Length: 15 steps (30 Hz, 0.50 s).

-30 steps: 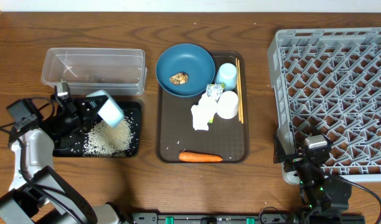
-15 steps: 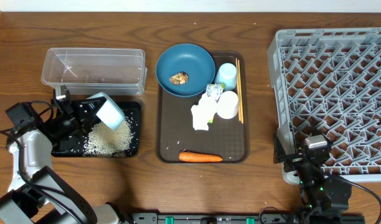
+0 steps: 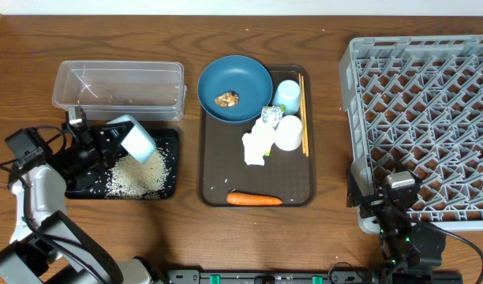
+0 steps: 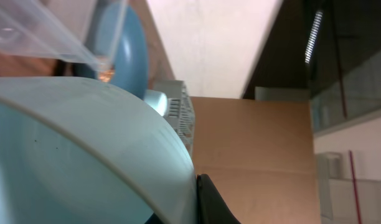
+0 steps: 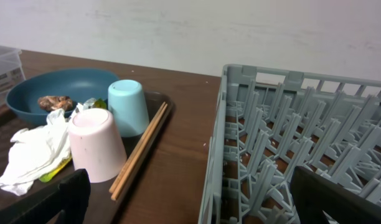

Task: Sort waste into correct bins and load items into the dishwasher rack
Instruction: 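Tilt the bowl with the left gripper to pour rice onto the black tray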

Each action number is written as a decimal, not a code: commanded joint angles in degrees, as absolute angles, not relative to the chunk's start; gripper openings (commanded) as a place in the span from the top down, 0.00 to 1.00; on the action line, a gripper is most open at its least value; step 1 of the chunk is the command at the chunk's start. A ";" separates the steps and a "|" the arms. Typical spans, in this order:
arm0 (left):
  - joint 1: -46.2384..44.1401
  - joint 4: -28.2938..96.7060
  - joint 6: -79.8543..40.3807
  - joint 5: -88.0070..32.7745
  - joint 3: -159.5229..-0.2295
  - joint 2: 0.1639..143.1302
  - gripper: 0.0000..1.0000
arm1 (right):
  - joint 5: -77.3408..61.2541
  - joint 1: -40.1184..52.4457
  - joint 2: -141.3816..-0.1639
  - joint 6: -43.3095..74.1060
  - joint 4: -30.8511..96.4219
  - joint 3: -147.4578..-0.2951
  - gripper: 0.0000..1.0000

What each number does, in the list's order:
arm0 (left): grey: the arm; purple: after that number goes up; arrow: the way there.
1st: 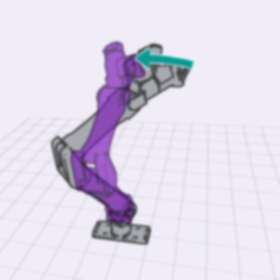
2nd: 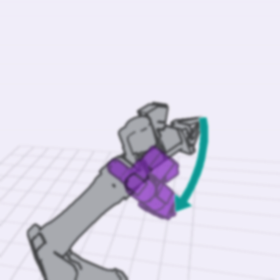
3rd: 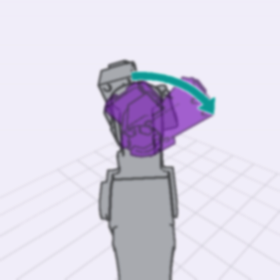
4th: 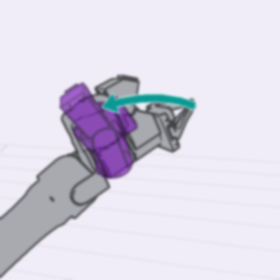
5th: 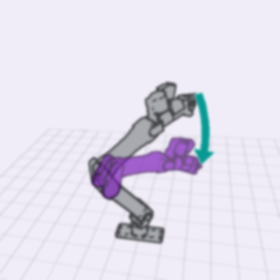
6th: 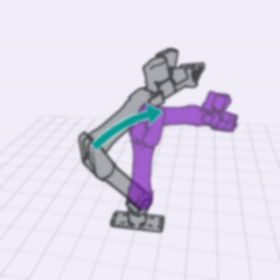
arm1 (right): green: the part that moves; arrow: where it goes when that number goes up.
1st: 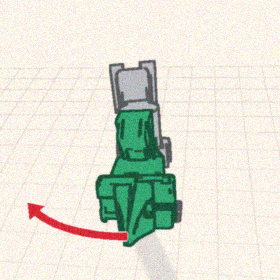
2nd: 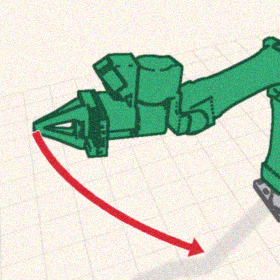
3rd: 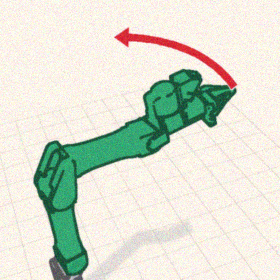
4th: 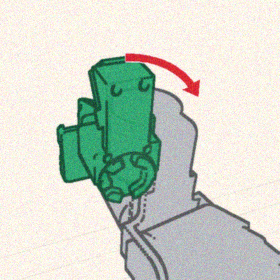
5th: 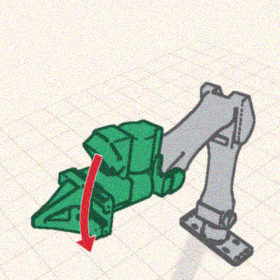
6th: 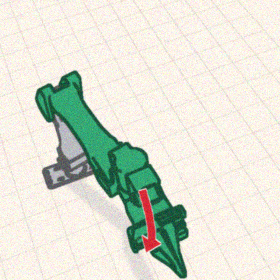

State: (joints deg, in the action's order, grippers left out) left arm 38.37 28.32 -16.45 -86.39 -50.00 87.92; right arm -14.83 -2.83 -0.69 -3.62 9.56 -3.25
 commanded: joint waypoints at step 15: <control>37.52 35.18 -13.30 -83.92 -49.80 86.30 0.94 | -15.05 -3.03 -0.49 -4.36 9.63 -3.05 0.01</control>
State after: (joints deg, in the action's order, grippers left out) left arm 37.69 34.57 -14.74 -83.72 -50.00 87.85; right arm -14.83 -2.81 -0.69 -3.62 9.56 -3.25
